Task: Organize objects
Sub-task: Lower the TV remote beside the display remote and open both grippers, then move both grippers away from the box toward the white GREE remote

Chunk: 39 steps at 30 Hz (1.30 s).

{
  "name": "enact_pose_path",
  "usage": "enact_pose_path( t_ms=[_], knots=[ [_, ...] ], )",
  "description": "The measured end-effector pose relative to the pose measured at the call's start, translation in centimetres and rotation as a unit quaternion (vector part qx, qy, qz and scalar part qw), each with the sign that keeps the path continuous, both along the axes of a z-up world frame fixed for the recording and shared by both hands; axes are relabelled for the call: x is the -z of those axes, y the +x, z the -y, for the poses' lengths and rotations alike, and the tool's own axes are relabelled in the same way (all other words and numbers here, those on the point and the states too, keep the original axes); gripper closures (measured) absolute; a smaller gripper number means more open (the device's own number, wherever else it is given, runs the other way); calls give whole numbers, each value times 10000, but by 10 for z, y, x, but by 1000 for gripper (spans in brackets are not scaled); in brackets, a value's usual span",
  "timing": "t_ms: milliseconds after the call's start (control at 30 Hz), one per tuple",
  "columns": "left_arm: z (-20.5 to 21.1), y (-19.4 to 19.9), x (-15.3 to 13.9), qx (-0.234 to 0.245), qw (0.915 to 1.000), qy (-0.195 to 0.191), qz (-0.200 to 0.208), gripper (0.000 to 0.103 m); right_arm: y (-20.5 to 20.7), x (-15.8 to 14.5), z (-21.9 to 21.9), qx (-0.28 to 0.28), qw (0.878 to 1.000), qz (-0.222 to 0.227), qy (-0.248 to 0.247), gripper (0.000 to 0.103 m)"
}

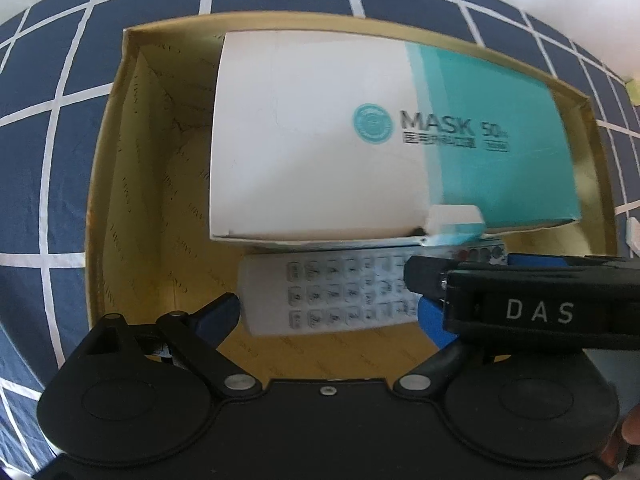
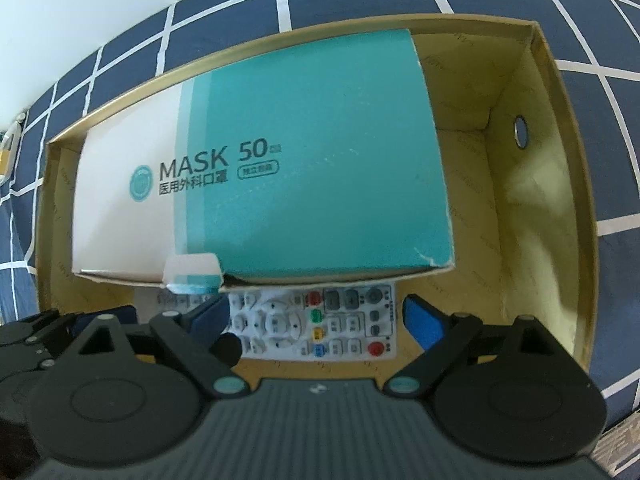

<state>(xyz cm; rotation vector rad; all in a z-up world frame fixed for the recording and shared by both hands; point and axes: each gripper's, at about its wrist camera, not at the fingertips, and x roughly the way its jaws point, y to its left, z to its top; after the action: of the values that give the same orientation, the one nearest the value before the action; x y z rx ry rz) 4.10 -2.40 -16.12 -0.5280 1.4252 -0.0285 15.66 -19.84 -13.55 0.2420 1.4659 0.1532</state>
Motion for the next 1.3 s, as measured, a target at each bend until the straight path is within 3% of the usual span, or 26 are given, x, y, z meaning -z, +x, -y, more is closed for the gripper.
enact_pose_path(
  t_ms=[433,733,1000,1300],
  knots=[
    [-10,-23,-53,-178,9990,223,333,7,-21,-52,21,-16,9989,442,159,10],
    [29,-19,-77,-232,9970,413,604,7,-24,-70,20,77,9965,815,193,9],
    [60,-29,-94,-166,9963,473,705,7,-57,-88,60,246,9946,986,230,9],
    [121,-15,-118,-49,9954,483,827,6,-77,-100,124,474,9926,1096,212,9]
  ],
)
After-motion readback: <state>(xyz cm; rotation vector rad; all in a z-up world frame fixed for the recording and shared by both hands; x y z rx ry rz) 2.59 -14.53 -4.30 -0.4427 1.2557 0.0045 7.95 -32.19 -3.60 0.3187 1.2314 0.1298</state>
